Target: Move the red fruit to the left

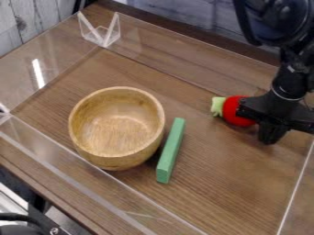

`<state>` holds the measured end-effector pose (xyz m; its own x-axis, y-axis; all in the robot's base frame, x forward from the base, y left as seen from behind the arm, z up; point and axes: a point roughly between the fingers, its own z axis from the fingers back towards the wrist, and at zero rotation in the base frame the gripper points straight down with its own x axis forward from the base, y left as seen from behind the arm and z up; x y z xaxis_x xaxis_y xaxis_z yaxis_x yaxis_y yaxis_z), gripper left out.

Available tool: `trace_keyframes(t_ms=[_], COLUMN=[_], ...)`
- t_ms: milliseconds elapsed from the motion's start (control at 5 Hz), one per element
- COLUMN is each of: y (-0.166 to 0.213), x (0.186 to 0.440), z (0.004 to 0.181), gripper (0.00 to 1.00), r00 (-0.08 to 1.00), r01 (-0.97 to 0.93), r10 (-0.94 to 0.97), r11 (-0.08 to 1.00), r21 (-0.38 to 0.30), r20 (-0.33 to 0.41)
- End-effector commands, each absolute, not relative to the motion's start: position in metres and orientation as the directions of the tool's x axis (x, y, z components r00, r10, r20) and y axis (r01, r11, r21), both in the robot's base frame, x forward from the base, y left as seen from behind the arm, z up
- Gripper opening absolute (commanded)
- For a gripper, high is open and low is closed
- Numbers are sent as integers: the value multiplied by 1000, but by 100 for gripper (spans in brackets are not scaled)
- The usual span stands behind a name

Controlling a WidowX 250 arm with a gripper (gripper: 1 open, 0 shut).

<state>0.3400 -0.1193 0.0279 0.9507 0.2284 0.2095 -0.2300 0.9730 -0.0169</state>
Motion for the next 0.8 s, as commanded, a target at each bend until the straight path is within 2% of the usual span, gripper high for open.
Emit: trace_keyframes(t_ms=[0, 200, 400, 600], y=[-119, -102, -70, -44], x=[350, 349, 348, 349], z=[66, 89, 115, 149], gripper=[0, 0, 0, 0], r00=[925, 920, 905, 892], r01=[-232, -215, -219, -221], r10=[247, 241, 252, 263], r11=[969, 970, 967, 963], r21=[-87, -116, -133, -154], r20=[289, 310, 343, 368])
